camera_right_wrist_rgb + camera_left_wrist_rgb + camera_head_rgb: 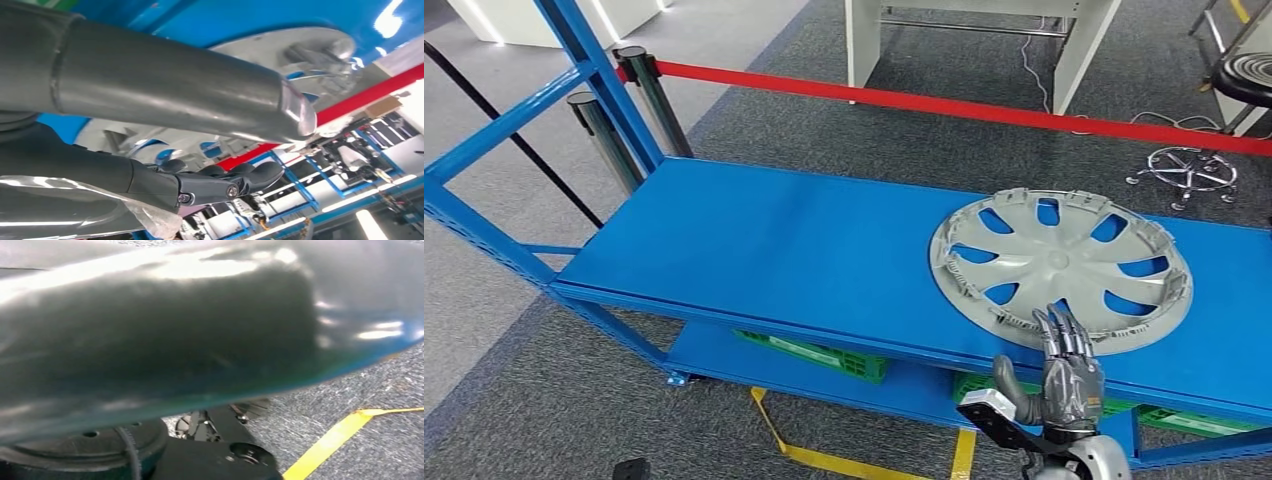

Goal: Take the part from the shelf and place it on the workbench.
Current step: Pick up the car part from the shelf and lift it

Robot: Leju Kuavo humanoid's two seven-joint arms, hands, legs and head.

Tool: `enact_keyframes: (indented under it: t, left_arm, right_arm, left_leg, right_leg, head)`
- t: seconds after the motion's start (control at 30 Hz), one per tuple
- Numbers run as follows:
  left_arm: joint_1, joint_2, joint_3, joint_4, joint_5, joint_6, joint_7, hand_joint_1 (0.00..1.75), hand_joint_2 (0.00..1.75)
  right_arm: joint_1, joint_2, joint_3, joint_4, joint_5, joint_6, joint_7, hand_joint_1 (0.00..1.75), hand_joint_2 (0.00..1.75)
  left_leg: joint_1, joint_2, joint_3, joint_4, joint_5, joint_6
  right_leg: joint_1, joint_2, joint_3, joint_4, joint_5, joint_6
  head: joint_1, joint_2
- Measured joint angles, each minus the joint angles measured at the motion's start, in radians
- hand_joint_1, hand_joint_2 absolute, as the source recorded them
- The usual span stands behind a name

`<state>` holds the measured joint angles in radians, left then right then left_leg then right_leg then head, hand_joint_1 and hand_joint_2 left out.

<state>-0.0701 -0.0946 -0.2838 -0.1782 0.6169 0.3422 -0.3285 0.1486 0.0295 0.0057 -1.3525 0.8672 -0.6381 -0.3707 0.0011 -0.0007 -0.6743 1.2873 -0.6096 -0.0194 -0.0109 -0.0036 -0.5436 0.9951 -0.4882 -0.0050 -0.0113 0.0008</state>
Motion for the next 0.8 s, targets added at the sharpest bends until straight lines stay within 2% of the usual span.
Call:
enact_keyframes:
  t: [0.03,0.07,0.1,0.13,0.17,0.2,0.3,0.37,0.4,0.47,0.5,0.53,0.57,0.6,0.67,0.7,0.8]
  left_arm:
    - [0.001,0.0,0.0,0.0,0.0,0.0,0.0,0.0,0.0]
    - [0.001,0.0,0.0,0.0,0.0,0.0,0.0,0.0,0.0]
    - [0.001,0.0,0.0,0.0,0.0,0.0,0.002,0.0,0.0]
    - [0.0,0.0,0.0,0.0,-0.001,0.0,0.004,0.0,0.0]
    - [-0.002,0.001,0.0,0.0,-0.003,0.0,0.009,0.0,0.0]
    - [-0.003,0.001,0.0,0.0,-0.006,0.0,0.013,0.0,0.0]
    - [-0.001,0.001,-0.003,0.0,-0.018,-0.001,0.025,0.0,0.0]
    - [-0.003,0.001,-0.006,0.0,-0.029,-0.004,0.031,0.0,0.0]
    - [-0.004,0.001,-0.009,0.0,-0.034,-0.007,0.034,0.0,0.0]
    - [-0.005,0.003,-0.015,0.0,-0.045,-0.011,0.036,0.0,0.0]
    - [-0.006,0.003,-0.017,0.0,-0.049,-0.012,0.036,0.0,0.0]
    - [-0.006,0.004,-0.02,0.0,-0.054,-0.014,0.037,0.0,0.0]
    - [-0.007,0.005,-0.024,0.0,-0.057,-0.016,0.037,0.0,0.0]
    - [-0.008,0.006,-0.027,0.0,-0.06,-0.018,0.037,0.0,0.0]
    - [-0.012,0.008,-0.036,0.0,-0.066,-0.021,0.037,0.0,0.0]
    - [-0.014,0.009,-0.039,0.0,-0.069,-0.022,0.039,0.0,0.0]
    - [-0.016,0.012,-0.05,0.0,-0.077,-0.022,0.048,0.0,0.0]
  right_arm:
    - [-0.001,-0.002,-0.002,0.005,0.001,0.0,0.0,0.0,0.0]
    - [-0.002,-0.003,-0.004,0.009,0.004,0.0,0.001,0.0,0.44]
    - [-0.004,-0.004,-0.006,0.012,0.01,-0.001,0.005,0.0,0.87]
    - [-0.006,-0.006,-0.007,0.015,0.019,-0.001,0.011,0.0,1.31]
    - [-0.01,-0.008,-0.01,0.018,0.03,-0.002,0.019,0.0,1.75]
    - [-0.016,-0.013,-0.015,0.024,0.041,-0.002,0.027,0.0,1.75]
    - [-0.052,-0.039,-0.039,0.056,0.049,0.013,0.037,0.0,1.75]
    - [-0.093,-0.064,-0.057,0.09,0.042,0.042,0.032,0.0,1.75]
    - [-0.118,-0.079,-0.065,0.113,0.044,0.059,0.028,0.0,1.75]
    - [-0.175,-0.103,-0.072,0.168,0.064,0.084,0.023,0.0,0.87]
    - [-0.205,-0.112,-0.073,0.194,0.078,0.093,0.023,0.0,0.44]
    - [-0.235,-0.121,-0.072,0.225,0.101,0.096,0.03,0.0,0.0]
    - [-0.266,-0.129,-0.069,0.258,0.129,0.097,0.042,0.0,0.0]
    - [-0.298,-0.137,-0.065,0.289,0.159,0.095,0.058,0.0,0.0]
    - [-0.366,-0.154,-0.051,0.357,0.22,0.088,0.097,0.0,0.0]
    - [-0.398,-0.163,-0.042,0.389,0.243,0.086,0.114,0.0,0.0]
    - [-0.47,-0.189,-0.02,0.474,0.281,0.085,0.139,0.0,0.0]
  left_leg:
    - [0.002,0.0,0.005,-0.009,0.017,-0.001]
    - [0.004,0.0,0.027,-0.055,0.05,0.0]
    - [0.005,0.0,0.059,-0.124,0.089,0.002]
    - [0.005,0.0,0.09,-0.191,0.117,0.004]
    - [0.004,0.0,0.112,-0.241,0.131,0.008]
    - [0.002,0.0,0.122,-0.268,0.135,0.012]
    - [0.0,0.0,0.118,-0.283,0.137,0.029]
    - [0.002,0.001,0.116,-0.29,0.145,0.042]
    - [0.002,0.002,0.115,-0.291,0.147,0.046]
    - [-0.001,0.005,0.11,-0.291,0.15,0.051]
    - [-0.003,0.006,0.108,-0.291,0.151,0.052]
    - [-0.004,0.006,0.107,-0.29,0.151,0.052]
    - [-0.004,0.007,0.107,-0.289,0.152,0.052]
    - [-0.005,0.006,0.107,-0.288,0.152,0.052]
    - [-0.009,0.006,0.102,-0.28,0.152,0.047]
    - [-0.011,0.005,0.097,-0.276,0.154,0.044]
    - [-0.012,0.004,0.086,-0.269,0.156,0.031]
  right_leg:
    - [0.0,0.0,0.0,0.0,0.0,0.0]
    - [0.0,0.001,0.001,0.001,0.0,0.0]
    - [0.0,0.002,0.002,0.001,0.0,0.001]
    - [0.002,0.002,0.003,0.002,-0.001,0.003]
    - [0.003,0.003,0.0,0.004,-0.001,0.007]
    - [0.005,0.003,-0.003,0.006,0.0,0.012]
    - [0.002,0.004,-0.015,0.008,0.002,0.03]
    - [0.0,0.004,-0.041,0.056,-0.033,0.039]
    - [0.0,0.003,-0.068,0.111,-0.064,0.042]
    - [-0.001,0.003,-0.128,0.241,-0.12,0.046]
    - [-0.001,0.003,-0.145,0.278,-0.128,0.047]
    - [-0.001,0.003,-0.144,0.279,-0.116,0.048]
    - [-0.001,0.003,-0.123,0.241,-0.087,0.048]
    - [-0.001,0.002,-0.089,0.176,-0.051,0.047]
    - [-0.001,0.003,-0.025,0.056,-0.011,0.043]
    - [0.0,0.004,-0.01,0.025,-0.007,0.04]
    - [-0.001,0.005,-0.007,0.014,-0.008,0.028]
  head:
    - [0.0,0.0]
    - [0.0,0.0]
    - [0.0,0.0]
    - [0.0,0.0]
    - [0.0,0.0]
    - [0.001,0.0]
    - [0.001,0.0]
    - [0.004,0.0]
    - [0.006,0.0]
    - [0.007,0.0]
    - [0.007,0.0]
    - [0.007,0.0]
    - [0.007,0.0]
    - [0.007,0.0]
    - [0.007,0.0]
    - [0.006,0.0]
    - [0.005,0.0]
